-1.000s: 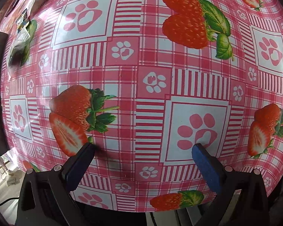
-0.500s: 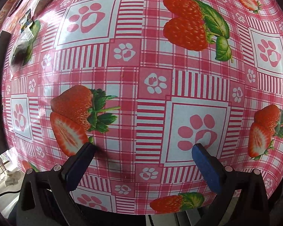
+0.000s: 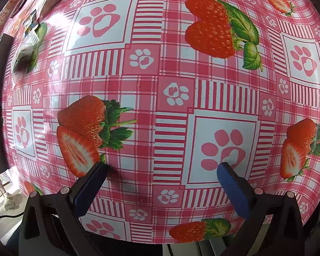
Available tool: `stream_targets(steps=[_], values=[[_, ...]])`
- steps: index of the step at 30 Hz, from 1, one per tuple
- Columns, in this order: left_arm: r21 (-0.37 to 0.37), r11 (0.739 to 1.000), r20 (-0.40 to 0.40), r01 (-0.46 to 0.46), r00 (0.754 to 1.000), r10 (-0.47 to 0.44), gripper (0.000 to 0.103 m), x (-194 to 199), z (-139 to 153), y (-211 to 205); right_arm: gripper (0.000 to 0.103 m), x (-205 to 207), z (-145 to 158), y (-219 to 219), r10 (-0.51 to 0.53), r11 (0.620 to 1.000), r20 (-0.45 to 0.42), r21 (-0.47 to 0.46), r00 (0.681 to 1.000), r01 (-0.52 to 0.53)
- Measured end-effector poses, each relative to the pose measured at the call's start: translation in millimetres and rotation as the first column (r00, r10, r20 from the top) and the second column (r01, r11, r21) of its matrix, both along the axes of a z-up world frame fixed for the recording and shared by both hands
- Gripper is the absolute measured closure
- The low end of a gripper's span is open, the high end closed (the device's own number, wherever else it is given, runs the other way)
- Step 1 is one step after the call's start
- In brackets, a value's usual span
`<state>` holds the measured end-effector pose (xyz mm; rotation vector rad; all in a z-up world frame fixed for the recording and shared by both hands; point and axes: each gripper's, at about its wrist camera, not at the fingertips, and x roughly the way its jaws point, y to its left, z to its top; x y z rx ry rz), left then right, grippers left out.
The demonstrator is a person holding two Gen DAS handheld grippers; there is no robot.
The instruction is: Organize snacks
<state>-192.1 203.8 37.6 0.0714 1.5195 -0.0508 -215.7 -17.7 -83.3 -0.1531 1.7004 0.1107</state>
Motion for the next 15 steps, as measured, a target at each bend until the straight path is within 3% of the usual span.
stream_targets(steps=[4,7,10,13,15], values=[[0.001,1.000,-0.037,0.023,0.999,-0.023,0.023,-8.8,-5.2,-3.7,0.000,-2.0,0.7,0.2,-0.004,1.000,0.001,-0.001,1.000,0.004],[-0.003,0.998,0.001,0.055,0.998,-0.055,0.023,-8.1,-3.0,-2.2,0.000,-0.6,-0.1,-1.1,-0.012,1.000,-0.010,-0.003,1.000,0.011],[0.000,1.000,-0.033,0.018,0.999,-0.018,0.023,-2.6,-11.8,9.1,0.000,2.6,-1.4,-1.8,-0.012,1.000,-0.029,-0.002,0.999,0.012],[-0.072,0.997,-0.003,-0.005,1.000,0.004,0.023,2.9,-3.7,23.4,0.000,5.4,-2.5,-0.6,-0.014,1.000,-0.044,-0.011,0.999,0.014],[-0.065,0.998,-0.005,0.014,1.000,-0.014,0.023,12.5,-8.3,26.4,0.000,9.2,-4.3,-1.2,-0.022,1.000,-0.068,-0.012,0.997,0.021]])
